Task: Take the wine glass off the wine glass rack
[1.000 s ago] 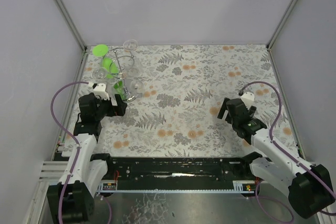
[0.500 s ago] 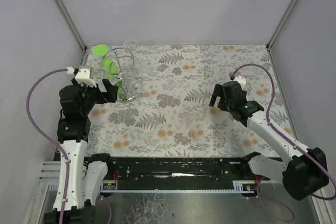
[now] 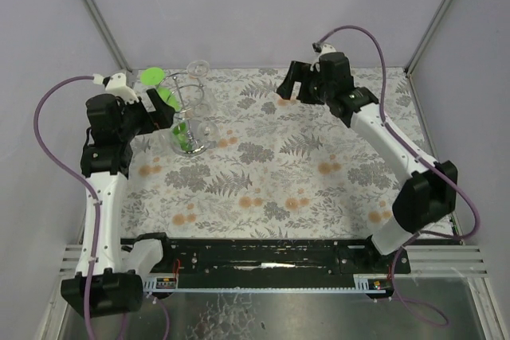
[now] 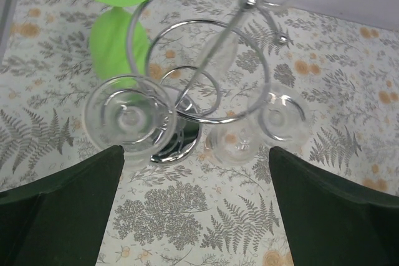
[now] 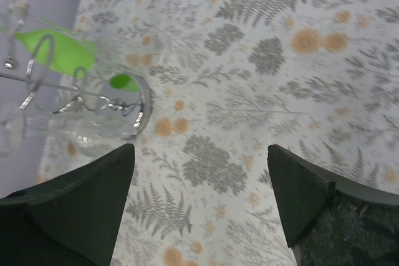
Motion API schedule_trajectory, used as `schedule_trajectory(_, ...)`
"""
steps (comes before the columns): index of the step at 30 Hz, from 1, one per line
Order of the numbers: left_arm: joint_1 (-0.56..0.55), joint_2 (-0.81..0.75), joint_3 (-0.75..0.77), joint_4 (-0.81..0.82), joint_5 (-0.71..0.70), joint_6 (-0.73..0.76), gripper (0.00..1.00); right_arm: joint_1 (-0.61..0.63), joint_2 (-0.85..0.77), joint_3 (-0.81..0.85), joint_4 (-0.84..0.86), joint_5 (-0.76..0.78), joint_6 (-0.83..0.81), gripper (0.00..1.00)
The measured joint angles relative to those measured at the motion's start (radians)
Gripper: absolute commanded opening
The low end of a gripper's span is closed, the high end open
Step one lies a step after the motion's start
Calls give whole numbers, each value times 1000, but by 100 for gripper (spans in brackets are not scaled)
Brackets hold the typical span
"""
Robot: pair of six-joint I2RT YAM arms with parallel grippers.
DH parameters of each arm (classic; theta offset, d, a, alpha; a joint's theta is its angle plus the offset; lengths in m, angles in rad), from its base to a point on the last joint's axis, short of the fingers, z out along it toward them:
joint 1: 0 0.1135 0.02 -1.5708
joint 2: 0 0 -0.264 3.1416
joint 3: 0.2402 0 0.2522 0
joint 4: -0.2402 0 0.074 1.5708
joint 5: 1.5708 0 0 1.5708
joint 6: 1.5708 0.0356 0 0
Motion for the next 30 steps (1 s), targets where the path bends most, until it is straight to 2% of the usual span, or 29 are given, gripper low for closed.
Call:
schedule_trajectory(8, 143, 132, 110, -19, 95, -122, 99, 0, 248, 339, 11, -150, 43, 92)
schedule_trajectory(13, 201, 171, 142, -14, 153, -189, 99, 0, 331, 464, 14, -208, 87, 90)
schedule_trajectory(20, 246, 208, 142, 13, 191, -285, 99, 0, 400, 540, 23, -254, 146, 87)
schedule_trajectory(30, 373, 240, 101, 128, 280, -434, 95, 0, 409, 525, 59, -274, 191, 86)
